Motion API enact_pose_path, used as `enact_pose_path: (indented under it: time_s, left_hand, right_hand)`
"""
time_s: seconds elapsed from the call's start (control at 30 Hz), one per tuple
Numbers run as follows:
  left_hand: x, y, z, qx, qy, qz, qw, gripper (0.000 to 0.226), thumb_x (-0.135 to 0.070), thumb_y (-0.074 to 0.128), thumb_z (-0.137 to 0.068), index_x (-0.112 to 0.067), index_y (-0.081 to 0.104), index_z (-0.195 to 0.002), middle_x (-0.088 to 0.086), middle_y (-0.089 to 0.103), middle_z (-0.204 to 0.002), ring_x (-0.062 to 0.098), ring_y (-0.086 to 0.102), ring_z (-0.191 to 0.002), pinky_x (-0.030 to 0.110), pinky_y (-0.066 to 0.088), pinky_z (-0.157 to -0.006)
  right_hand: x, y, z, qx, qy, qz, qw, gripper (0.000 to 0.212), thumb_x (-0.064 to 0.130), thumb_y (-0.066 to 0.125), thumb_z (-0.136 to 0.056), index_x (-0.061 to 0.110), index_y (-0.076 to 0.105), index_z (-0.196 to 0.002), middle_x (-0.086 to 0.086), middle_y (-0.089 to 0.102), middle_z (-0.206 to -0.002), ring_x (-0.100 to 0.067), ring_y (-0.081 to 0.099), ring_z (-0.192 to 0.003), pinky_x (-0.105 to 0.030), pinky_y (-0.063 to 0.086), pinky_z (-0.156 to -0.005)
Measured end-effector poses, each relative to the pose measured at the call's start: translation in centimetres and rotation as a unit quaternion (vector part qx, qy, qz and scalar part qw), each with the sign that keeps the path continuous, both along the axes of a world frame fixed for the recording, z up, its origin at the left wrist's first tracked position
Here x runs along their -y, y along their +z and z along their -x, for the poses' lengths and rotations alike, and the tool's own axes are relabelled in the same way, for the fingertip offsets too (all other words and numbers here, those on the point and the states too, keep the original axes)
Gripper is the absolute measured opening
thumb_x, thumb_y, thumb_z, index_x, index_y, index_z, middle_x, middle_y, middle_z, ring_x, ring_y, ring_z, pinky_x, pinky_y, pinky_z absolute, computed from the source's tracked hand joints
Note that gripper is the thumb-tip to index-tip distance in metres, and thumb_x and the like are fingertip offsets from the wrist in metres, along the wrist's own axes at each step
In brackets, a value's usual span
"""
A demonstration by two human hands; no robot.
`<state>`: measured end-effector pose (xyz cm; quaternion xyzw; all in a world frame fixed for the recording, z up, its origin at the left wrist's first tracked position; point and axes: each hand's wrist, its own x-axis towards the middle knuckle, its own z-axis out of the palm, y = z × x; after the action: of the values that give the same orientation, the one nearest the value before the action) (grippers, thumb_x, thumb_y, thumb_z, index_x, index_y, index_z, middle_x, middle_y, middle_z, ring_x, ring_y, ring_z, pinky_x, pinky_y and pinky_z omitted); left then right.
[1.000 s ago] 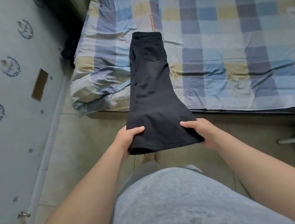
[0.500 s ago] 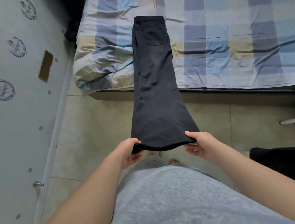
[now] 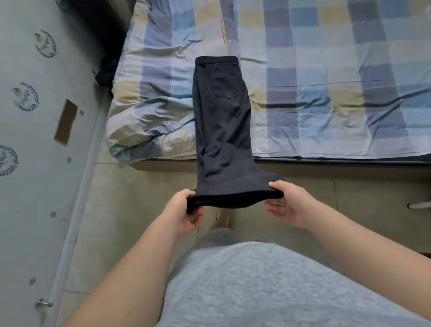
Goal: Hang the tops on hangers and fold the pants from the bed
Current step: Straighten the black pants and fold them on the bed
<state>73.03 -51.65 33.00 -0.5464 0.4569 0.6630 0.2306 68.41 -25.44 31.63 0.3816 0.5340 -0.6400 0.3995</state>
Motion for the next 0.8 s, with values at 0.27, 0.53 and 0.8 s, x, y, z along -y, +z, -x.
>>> enact_pose_path:
  time_s: [0.27,0.53,0.8]
  left_hand:
    - [4.5,0.2,15.9,-0.058,0.038,-0.043,0.997,0.017,-0.018,0.048,-0.096,-0.011,0.053,-0.081,0.003,0.053,-0.056,0.014,0.053,-0.053,0.026,0.047,-0.059]
    - [9.9,0.2,36.0,-0.071,0.050,-0.078,0.993,0.019,-0.020,0.049,-0.098,-0.010,0.056,-0.083,0.002,0.055,-0.059,0.012,0.054,-0.056,0.028,0.049,-0.066]
    - [13.5,-7.6,53.6,-0.040,0.054,-0.077,0.995,0.018,-0.024,0.051,-0.098,-0.011,0.056,-0.087,0.004,0.054,-0.076,0.011,0.056,-0.064,0.028,0.050,-0.067]
  right_hand:
    - [4.6,0.1,16.2,-0.018,-0.063,0.015,0.998,0.022,0.034,0.060,-0.096,0.016,0.061,-0.108,-0.010,0.067,-0.099,-0.022,0.065,-0.092,-0.036,0.050,-0.070]
    - [10.5,1.8,35.2,-0.025,-0.091,-0.030,0.995,0.018,0.035,0.060,-0.096,0.017,0.062,-0.100,-0.010,0.068,-0.099,-0.022,0.066,-0.093,-0.036,0.050,-0.067]
    - [13.8,-5.3,52.5,-0.026,-0.059,-0.095,0.993,0.018,0.037,0.060,-0.094,0.019,0.063,-0.097,-0.007,0.071,-0.091,-0.019,0.070,-0.085,-0.035,0.053,-0.066]
